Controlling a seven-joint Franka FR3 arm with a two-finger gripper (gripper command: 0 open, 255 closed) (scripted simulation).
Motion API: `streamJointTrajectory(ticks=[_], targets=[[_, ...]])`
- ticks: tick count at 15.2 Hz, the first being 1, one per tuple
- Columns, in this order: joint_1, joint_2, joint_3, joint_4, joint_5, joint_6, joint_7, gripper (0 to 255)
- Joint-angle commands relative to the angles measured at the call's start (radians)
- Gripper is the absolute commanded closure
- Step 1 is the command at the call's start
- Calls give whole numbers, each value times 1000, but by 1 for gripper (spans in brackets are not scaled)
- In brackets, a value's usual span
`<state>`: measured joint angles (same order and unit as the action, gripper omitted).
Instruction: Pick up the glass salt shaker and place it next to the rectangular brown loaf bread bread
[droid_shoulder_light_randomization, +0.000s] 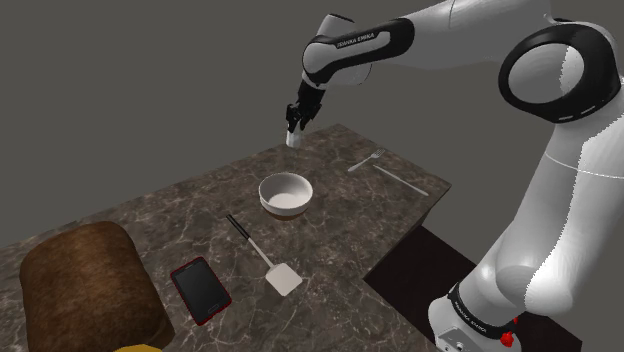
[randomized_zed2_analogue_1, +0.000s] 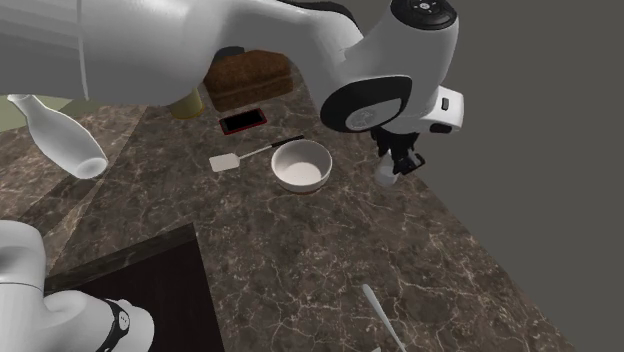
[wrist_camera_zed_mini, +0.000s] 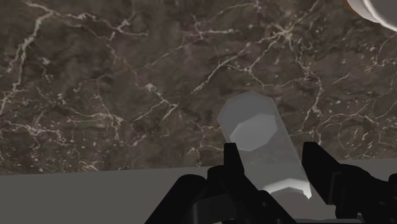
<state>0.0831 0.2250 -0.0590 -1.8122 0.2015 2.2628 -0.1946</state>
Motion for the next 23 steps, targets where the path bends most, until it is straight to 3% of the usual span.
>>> streamJointTrajectory(ticks=[1, 17, 23], targets=[[1, -6, -1, 19, -4, -25, 6, 255], [-1, -41, -6, 187, -27, -225, 43, 255], [64, -132, 33, 66, -62, -180, 152, 255]])
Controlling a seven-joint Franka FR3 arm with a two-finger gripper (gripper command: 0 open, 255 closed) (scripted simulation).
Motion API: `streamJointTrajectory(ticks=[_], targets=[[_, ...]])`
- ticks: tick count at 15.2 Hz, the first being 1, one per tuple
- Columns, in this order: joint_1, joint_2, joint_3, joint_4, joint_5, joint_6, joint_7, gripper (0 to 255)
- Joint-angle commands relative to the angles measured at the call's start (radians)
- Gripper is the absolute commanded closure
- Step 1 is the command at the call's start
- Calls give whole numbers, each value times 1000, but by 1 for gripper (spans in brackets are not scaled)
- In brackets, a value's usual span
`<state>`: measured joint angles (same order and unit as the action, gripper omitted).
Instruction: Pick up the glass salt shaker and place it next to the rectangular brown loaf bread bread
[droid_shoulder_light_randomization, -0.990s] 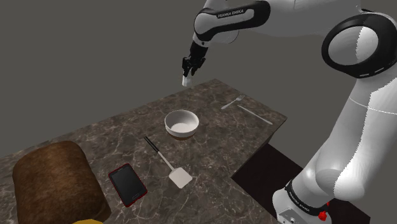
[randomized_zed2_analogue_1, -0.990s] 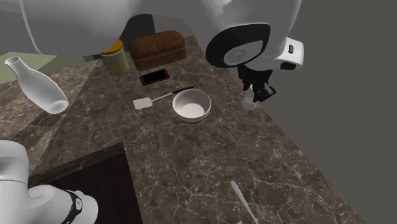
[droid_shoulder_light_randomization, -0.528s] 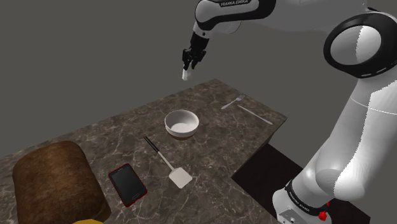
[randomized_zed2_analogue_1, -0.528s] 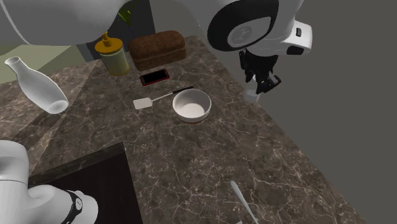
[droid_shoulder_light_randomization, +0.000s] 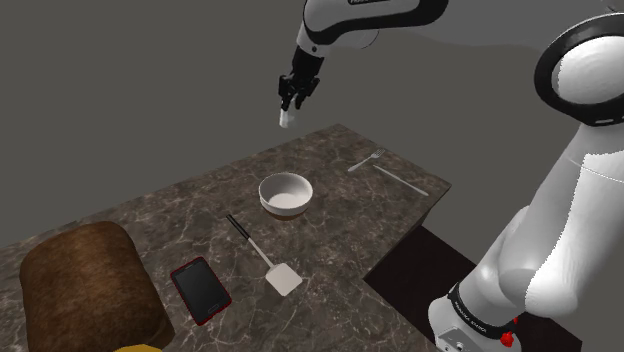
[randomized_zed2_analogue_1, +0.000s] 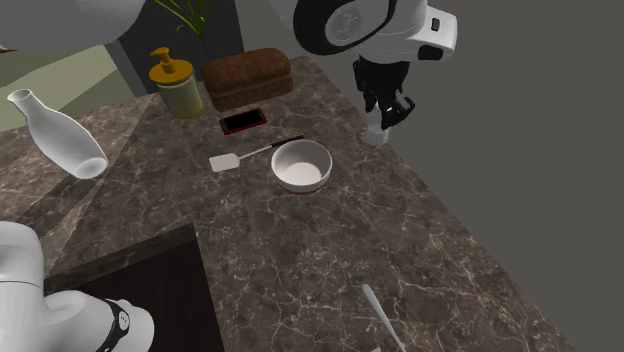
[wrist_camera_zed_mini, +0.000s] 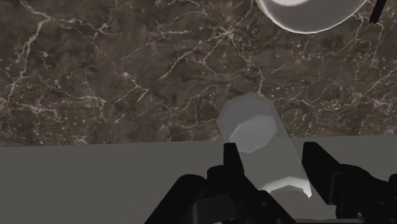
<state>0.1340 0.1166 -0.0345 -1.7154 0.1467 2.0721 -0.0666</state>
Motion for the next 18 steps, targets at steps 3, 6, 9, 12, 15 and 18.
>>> streamJointTrajectory(ticks=[3, 6, 9, 12, 15, 18], targets=[[50, -67, 36, -88, -27, 32, 93, 255], [85, -102, 67, -132, -46, 49, 165, 255], [118, -128, 100, -166, -64, 62, 239, 255], [152, -146, 134, -189, -83, 71, 315, 255], [185, -156, 171, -201, -102, 77, 393, 255], [218, -157, 208, -203, -122, 80, 472, 255]])
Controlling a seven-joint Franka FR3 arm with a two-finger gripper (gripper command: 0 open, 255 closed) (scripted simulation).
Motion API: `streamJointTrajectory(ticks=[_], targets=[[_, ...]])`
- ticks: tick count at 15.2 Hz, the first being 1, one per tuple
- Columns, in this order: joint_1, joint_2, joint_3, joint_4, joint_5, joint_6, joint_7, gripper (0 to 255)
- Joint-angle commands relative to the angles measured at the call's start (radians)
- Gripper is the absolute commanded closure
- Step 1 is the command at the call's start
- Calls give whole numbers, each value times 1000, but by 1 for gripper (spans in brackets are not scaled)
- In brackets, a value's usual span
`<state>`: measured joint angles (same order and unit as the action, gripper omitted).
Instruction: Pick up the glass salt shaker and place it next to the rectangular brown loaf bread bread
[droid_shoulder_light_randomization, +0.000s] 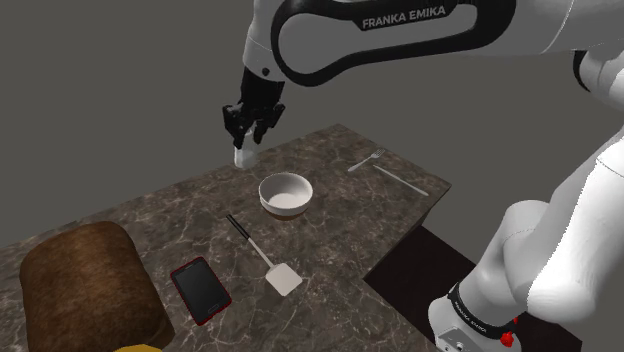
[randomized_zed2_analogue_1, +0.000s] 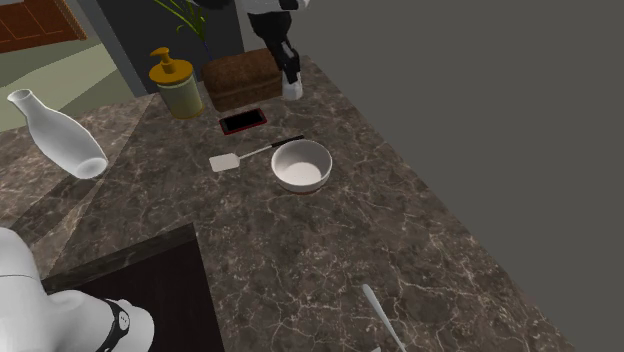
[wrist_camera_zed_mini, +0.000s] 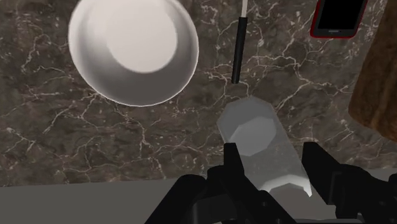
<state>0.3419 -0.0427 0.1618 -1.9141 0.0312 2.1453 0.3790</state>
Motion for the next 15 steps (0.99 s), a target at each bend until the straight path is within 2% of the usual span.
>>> streamJointTrajectory(ticks=[1, 8, 15], targets=[[21, 3, 24, -2, -14, 6, 53, 255], [99, 42, 111, 44, -75, -4, 243, 255], [188, 131, 188, 151, -159, -40, 435, 255]])
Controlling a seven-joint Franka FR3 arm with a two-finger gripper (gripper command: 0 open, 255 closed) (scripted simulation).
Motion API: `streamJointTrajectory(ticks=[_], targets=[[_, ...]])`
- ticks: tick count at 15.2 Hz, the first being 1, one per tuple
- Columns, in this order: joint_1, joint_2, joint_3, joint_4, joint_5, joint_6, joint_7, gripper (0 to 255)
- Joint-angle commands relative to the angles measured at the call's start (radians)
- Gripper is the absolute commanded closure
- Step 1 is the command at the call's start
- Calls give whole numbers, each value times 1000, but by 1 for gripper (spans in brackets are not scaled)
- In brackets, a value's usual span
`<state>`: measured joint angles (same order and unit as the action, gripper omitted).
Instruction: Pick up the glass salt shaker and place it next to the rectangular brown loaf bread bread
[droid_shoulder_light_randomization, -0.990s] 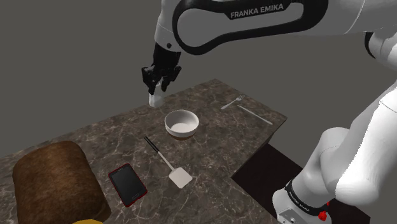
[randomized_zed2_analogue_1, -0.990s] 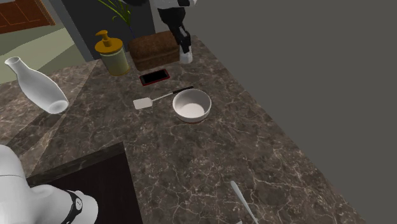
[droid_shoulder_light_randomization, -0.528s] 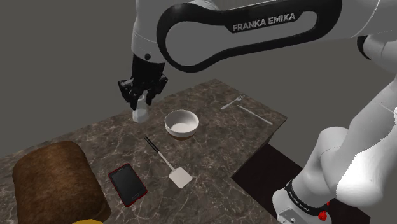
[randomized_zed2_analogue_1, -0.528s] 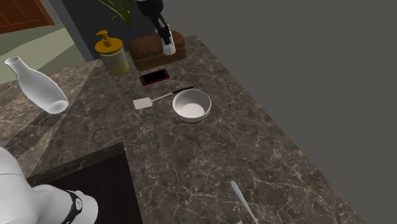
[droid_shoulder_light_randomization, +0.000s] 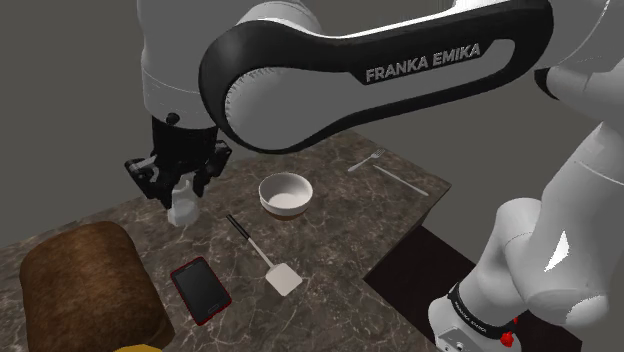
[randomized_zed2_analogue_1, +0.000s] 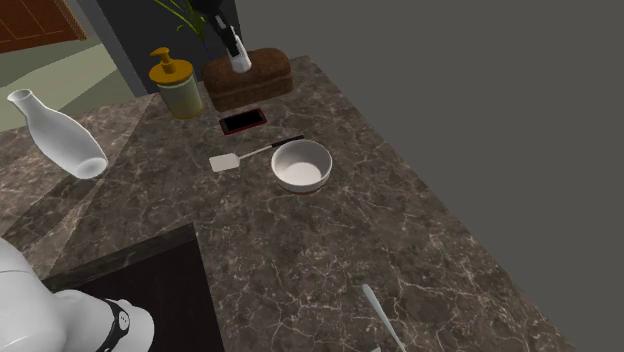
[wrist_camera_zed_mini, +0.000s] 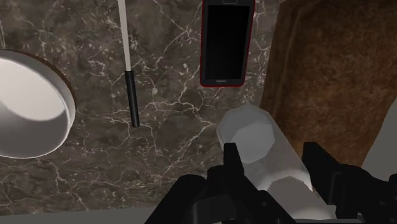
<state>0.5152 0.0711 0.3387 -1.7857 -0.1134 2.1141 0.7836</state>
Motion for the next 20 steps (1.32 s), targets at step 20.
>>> streamJointTrajectory(ticks=[20], targets=[[496, 630, 66, 918, -330, -383, 434, 255]])
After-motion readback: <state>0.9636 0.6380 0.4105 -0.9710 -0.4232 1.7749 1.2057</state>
